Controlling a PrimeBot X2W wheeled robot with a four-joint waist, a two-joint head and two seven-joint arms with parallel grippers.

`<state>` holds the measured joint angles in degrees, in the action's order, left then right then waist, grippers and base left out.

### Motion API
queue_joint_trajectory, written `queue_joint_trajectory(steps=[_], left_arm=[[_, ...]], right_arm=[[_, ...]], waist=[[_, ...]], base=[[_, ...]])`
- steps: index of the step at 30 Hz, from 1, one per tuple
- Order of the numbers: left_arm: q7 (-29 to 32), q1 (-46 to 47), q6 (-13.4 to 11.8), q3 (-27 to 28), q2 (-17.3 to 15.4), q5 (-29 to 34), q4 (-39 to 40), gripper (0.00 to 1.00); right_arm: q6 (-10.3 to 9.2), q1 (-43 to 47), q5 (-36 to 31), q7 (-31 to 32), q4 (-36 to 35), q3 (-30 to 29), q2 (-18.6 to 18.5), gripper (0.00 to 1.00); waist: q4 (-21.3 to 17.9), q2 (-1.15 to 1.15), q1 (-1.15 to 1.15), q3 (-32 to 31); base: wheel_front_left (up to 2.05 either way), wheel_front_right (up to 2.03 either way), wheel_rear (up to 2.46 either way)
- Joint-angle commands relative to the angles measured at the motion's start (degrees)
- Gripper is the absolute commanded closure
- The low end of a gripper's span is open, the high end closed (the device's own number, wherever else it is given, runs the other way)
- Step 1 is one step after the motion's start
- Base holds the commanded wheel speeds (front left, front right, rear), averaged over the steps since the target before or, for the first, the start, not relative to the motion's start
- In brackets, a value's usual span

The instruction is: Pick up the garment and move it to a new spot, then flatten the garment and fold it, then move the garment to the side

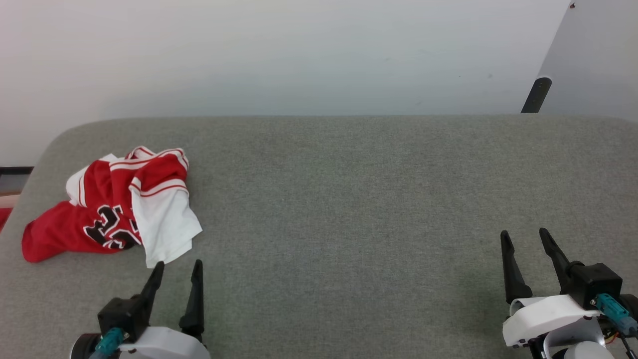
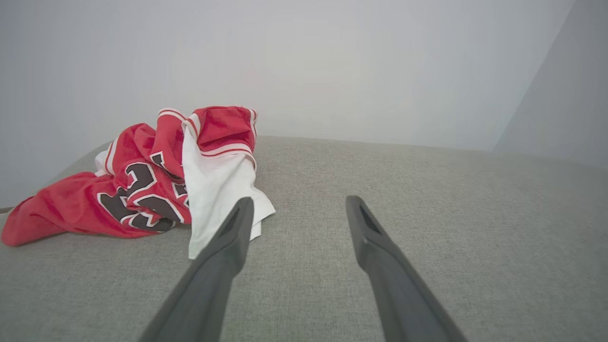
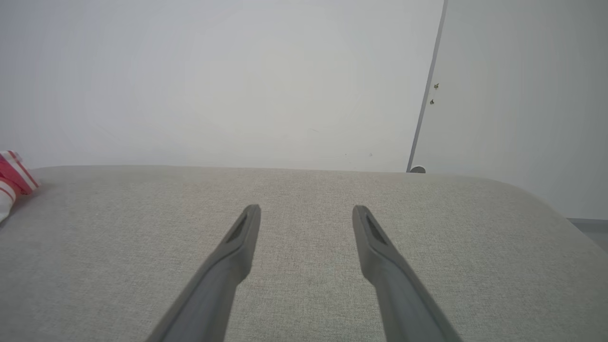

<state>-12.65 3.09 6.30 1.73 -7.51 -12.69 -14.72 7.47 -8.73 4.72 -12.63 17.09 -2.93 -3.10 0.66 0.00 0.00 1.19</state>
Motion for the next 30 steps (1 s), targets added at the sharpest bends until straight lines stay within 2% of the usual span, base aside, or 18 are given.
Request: queue_joint_trajectory(steps=[1, 22, 30], left_arm=[[-0.44, 0.32, 0.15, 0.16, -0.28, 1.36, 0.00, 0.00], [-2.65, 0.81, 1.15, 1.90, 0.44, 6.40, -2.92, 0.00], [-2.54, 1.09, 1.19, 1.82, 0.50, 5.86, -3.63, 0.00]], right_arm=[[0.03, -0.67, -1.42, -0.51, 0.06, -0.27, 0.08, 0.00], [0.04, -0.92, -5.82, -2.67, 1.20, -1.00, 0.25, 0.00], [0.04, -0.33, -4.60, -2.66, 1.54, -0.23, 0.26, 0.00]], waist=[[0.00, 0.00, 0.00, 0.01], [0.12, 0.00, 0.00, 0.20], [1.16, 0.00, 0.00, 0.16]], base=[[0.00, 0.00, 0.00], [0.00, 0.00, 0.00], [0.00, 0.00, 0.00]])
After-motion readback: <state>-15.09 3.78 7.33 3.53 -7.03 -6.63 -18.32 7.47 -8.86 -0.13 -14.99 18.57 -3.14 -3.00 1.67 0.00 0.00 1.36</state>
